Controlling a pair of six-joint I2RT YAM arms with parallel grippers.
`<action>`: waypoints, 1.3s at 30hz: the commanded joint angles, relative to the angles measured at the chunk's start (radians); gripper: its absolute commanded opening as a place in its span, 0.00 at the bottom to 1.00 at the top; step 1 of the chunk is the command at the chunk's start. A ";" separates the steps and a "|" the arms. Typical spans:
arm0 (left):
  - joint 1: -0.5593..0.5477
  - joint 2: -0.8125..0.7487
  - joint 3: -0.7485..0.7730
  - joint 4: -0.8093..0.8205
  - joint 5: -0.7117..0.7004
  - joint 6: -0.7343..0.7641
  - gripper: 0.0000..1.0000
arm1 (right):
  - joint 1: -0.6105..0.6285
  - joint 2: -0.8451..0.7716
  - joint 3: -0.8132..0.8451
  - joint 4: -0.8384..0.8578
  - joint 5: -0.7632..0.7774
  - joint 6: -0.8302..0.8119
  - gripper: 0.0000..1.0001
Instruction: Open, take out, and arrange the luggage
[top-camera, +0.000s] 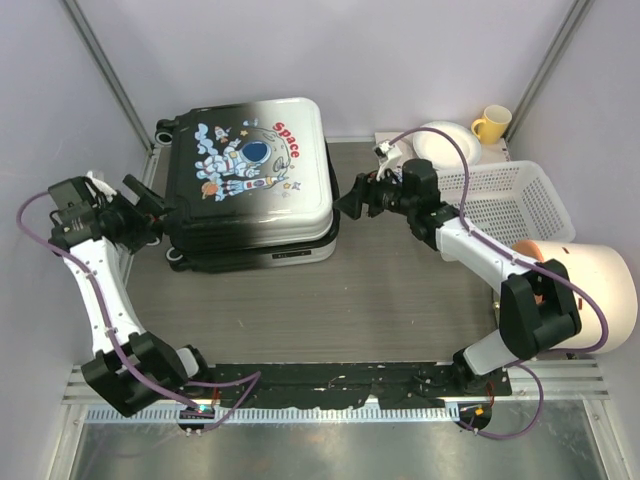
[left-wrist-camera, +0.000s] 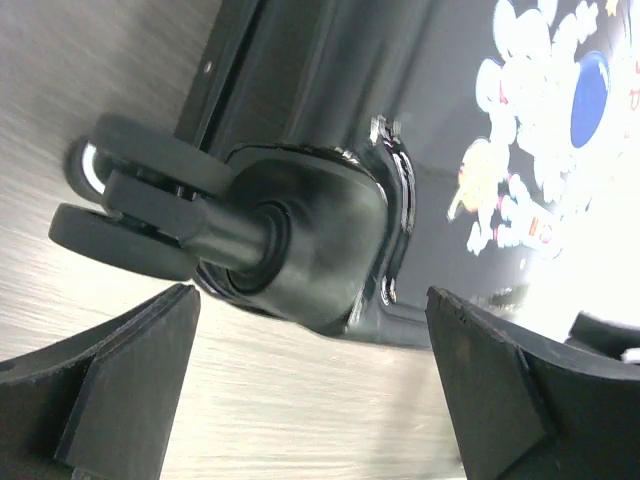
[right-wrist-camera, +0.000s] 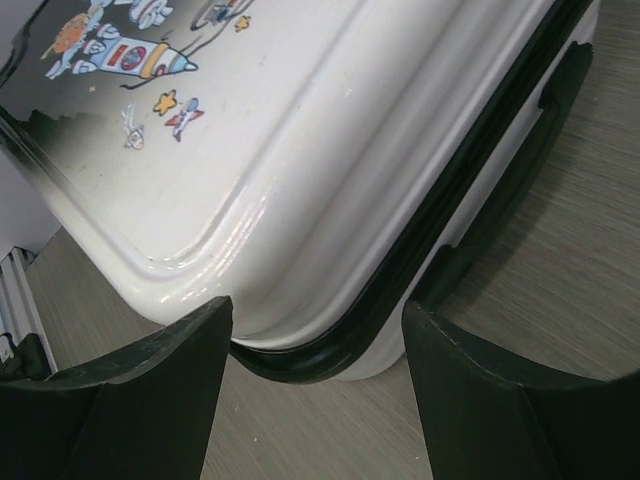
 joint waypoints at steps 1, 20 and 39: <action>-0.004 -0.060 0.119 -0.156 0.114 0.526 1.00 | -0.032 -0.045 0.031 -0.096 -0.039 -0.064 0.75; -0.059 0.063 0.137 -0.324 -0.131 1.916 0.96 | -0.029 -0.100 0.116 -0.367 -0.075 -0.213 0.75; -0.058 0.227 0.057 -0.055 -0.103 2.093 0.88 | 0.002 -0.102 0.119 -0.432 -0.052 -0.233 0.75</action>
